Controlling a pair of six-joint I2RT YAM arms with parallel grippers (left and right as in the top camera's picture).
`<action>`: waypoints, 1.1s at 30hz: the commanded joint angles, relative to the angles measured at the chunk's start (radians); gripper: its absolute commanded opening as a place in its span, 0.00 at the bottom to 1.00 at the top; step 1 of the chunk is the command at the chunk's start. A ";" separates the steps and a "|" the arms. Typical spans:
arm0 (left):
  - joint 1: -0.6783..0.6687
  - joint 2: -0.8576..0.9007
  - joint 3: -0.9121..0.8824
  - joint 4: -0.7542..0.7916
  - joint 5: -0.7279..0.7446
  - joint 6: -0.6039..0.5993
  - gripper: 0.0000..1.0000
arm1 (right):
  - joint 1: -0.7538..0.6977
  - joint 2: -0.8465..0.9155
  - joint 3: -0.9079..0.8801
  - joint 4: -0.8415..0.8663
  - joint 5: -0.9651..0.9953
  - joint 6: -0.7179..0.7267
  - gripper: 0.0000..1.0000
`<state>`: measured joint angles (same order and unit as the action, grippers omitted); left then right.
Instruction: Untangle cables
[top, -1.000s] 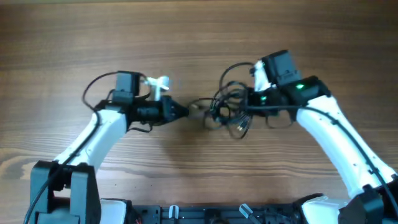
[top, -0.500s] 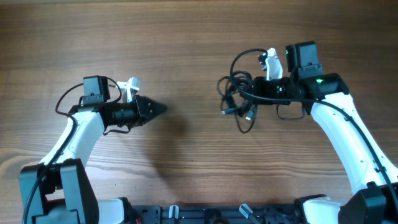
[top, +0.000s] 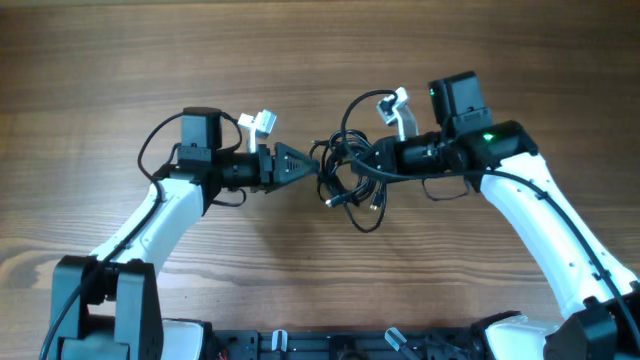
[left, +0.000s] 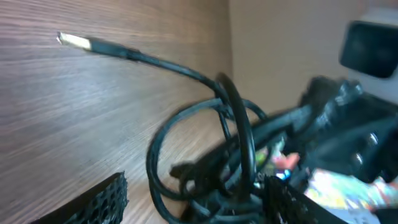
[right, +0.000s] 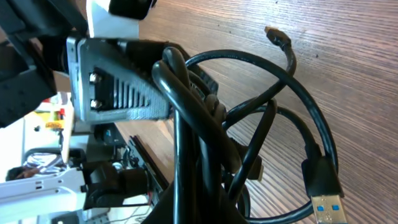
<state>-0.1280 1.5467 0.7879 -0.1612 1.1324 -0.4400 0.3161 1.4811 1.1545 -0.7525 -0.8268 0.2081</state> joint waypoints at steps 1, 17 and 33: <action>-0.037 0.006 -0.002 0.016 -0.106 -0.075 0.65 | 0.028 -0.014 0.008 0.011 0.075 0.038 0.04; -0.069 0.006 -0.002 0.035 -0.173 -0.100 0.21 | 0.113 -0.014 0.008 0.042 0.121 0.109 0.05; -0.003 0.005 -0.002 -0.209 -0.486 -0.061 0.04 | 0.110 -0.014 0.008 -0.111 0.876 0.222 0.04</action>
<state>-0.2214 1.5463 0.7940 -0.3222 0.7902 -0.5438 0.4423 1.4811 1.1526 -0.8360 -0.2699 0.3767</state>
